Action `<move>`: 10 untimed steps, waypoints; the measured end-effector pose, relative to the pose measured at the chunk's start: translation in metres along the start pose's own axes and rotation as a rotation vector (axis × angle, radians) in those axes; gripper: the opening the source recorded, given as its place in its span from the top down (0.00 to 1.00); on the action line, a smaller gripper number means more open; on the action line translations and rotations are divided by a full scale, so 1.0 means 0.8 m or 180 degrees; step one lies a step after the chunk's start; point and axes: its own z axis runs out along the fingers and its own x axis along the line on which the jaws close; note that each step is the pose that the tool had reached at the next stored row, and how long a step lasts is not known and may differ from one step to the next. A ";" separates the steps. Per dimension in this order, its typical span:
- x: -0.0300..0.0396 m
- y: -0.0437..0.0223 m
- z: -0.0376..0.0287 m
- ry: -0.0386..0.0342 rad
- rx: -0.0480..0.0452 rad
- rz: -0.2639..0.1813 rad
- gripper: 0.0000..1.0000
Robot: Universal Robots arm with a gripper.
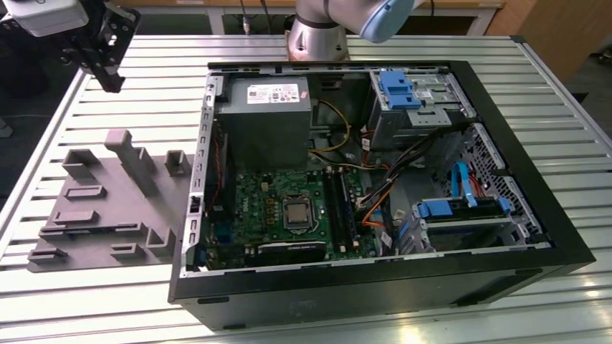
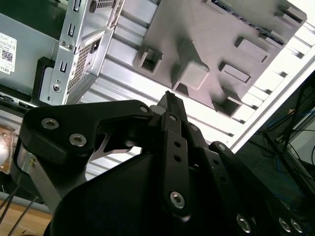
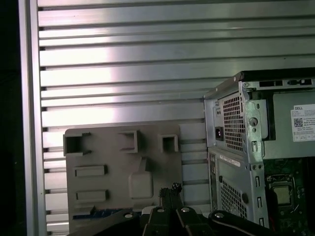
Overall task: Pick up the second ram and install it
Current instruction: 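Reach for the second ram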
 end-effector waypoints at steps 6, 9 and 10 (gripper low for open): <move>0.0012 -0.0020 0.0001 0.0000 -0.0001 0.0000 0.89; 0.0018 -0.0027 0.0002 0.0000 -0.0001 0.0000 0.89; 0.0020 -0.0030 0.0002 0.0000 -0.0001 0.0000 0.89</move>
